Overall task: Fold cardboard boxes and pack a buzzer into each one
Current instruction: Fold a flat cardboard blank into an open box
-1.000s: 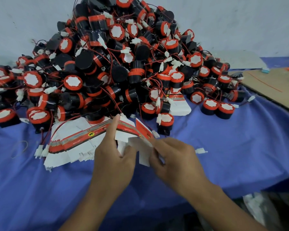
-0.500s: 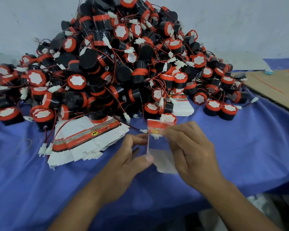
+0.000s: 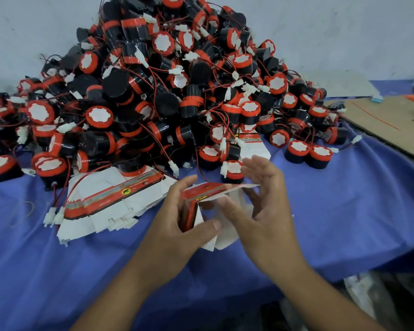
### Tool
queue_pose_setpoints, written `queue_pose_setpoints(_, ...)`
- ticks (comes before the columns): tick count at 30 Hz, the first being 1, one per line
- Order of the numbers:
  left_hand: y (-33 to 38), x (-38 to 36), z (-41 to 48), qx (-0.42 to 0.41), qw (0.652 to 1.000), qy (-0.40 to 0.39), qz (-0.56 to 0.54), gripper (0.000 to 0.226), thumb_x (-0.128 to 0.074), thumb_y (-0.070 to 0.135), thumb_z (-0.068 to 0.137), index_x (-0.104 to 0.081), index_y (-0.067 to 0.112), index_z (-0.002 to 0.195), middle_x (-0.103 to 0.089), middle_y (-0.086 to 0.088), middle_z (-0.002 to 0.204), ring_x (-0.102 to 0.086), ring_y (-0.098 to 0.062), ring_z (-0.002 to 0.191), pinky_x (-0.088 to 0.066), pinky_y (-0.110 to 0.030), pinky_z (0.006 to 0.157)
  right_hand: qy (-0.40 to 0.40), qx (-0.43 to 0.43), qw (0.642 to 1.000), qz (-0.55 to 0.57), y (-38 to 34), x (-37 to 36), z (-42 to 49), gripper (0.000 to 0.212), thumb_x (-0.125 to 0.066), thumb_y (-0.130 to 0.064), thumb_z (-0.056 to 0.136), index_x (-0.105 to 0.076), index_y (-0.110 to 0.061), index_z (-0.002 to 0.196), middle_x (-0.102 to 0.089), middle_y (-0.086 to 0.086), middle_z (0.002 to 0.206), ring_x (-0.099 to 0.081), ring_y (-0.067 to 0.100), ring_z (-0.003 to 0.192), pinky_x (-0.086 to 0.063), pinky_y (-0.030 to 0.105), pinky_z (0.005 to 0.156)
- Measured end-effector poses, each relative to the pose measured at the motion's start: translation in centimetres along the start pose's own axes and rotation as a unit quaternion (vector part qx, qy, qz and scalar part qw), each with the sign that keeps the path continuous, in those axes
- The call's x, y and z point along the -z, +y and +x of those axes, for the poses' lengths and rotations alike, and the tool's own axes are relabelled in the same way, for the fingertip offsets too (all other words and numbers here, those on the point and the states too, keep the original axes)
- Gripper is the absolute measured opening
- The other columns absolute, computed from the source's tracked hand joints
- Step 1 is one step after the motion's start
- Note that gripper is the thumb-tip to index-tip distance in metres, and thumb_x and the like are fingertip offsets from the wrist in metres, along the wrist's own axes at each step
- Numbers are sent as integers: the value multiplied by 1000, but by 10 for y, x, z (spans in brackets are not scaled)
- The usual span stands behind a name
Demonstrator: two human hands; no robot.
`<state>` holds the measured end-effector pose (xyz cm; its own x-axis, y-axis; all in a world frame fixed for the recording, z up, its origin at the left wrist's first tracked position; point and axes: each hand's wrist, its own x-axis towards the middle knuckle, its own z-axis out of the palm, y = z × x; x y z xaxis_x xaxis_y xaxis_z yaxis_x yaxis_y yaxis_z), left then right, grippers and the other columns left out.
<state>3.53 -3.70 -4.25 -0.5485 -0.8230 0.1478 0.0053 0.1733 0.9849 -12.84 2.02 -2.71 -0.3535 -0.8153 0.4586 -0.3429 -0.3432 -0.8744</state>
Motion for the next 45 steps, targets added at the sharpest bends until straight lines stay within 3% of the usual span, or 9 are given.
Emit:
queue_pose_setpoints(4,1,-8,2,-20,999,38,-25,38,-57,22,85,-64,42,116,-71,8,111,-67,-13,101,-53,-19,74,-13,-163,981,105,6,-15,-9,69,-81,-43,71,-42,-60,125,-60,-31,124,-57,-9,117,-53,17,93)
queue_pose_setpoints(7,2,-7,1,-24,997,65,-19,35,-51,24,83,-68,38,110,-71,11,104,-66,-9,93,-52,-22,71,-104,-219,964,109,8,-17,-13,42,-66,-22,80,-63,-34,120,-73,-10,109,-68,9,105,-57,31,89)
queue_pose_setpoints(11,7,-3,-1,-60,994,89,12,34,-48,29,84,-66,37,112,-70,13,110,-65,-9,91,-52,-16,69,-178,-172,968,40,12,-12,-17,55,-47,2,93,-52,-46,118,-61,-44,103,-56,-21,97,-45,2,70)
queue_pose_setpoints(18,5,-6,-6,-90,987,127,42,37,-54,36,86,-59,22,120,-67,10,117,-63,-9,111,-49,-15,82,-270,-48,959,-67,12,-11,-13,69,-45,-11,88,-27,-21,155,-34,-51,135,-29,-24,130,-29,1,102)
queue_pose_setpoints(25,6,1,1,-33,975,220,29,29,-63,46,83,-66,33,109,-70,14,103,-67,-7,94,-52,-17,70,-296,-104,946,75,-4,-20,-15,61,-46,-26,105,-13,-51,150,-38,-47,142,-35,-18,135,-35,3,101)
queue_pose_setpoints(28,10,1,1,-23,973,227,-12,36,-60,59,80,-71,33,101,-72,7,99,-69,-14,90,-54,-19,67,-256,-123,945,162,-11,-17,-7,68,-43,-48,104,-6,-25,156,-30,-13,161,-32,1,146,-37,21,113)
queue_pose_setpoints(32,16,-1,-2,-31,982,183,-30,33,-60,52,82,-72,33,106,-73,5,105,-71,-13,91,-55,-19,66,-241,-173,924,240,-3,-14,-5,68,-73,-62,79,-40,-63,139,-42,-12,156,-49,14,138,-40,48,115)
queue_pose_setpoints(39,13,-7,-7,-62,995,84,-2,33,-61,31,89,-67,29,121,-68,10,121,-64,-11,113,-53,-19,84,-180,-176,929,270,6,-14,-1,59,-78,-17,84,-58,-41,133,-69,10,124,-66,34,114,-53,46,100)
queue_pose_setpoints(45,15,9,-8,-21,990,-46,129,90,-71,85,53,-42,59,134,-43,18,132,-46,4,125,-45,-13,95,-110,-188,934,282,4,-9,0,48,-65,-2,84,-71,-39,115,-74,10,114,-70,30,108,-57,49,94)
